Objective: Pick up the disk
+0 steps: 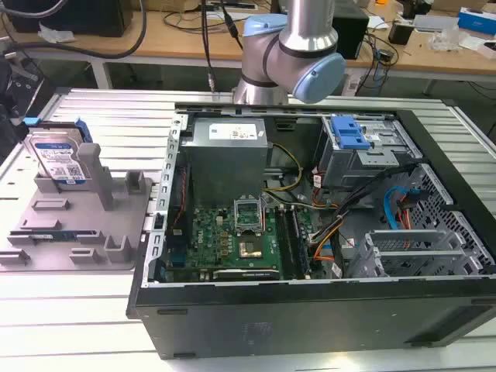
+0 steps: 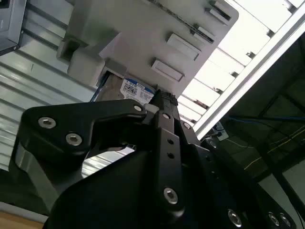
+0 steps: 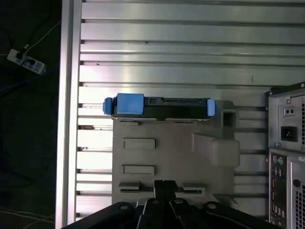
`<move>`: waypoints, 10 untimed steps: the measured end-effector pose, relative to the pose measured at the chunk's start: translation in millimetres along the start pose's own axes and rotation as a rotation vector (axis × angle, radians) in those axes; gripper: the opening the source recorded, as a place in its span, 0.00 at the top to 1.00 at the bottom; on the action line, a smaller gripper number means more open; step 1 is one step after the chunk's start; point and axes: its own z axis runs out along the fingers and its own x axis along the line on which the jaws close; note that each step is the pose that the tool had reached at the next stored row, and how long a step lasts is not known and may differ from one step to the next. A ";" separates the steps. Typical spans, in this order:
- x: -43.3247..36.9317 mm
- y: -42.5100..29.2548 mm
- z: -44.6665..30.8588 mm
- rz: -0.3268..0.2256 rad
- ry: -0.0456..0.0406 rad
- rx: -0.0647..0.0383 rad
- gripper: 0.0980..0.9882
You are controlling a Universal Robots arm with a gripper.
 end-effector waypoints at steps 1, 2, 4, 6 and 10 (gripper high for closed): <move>0.0 0.0 0.0 0.000 0.0000 0.000 0.99; 0.0 0.0 0.0 0.000 0.0000 0.000 0.99; 0.0 0.0 0.0 0.000 0.0000 0.000 0.99; 0.0 0.0 0.0 0.000 0.0000 0.000 0.99; 0.0 0.0 0.0 -0.017 0.0006 0.000 0.99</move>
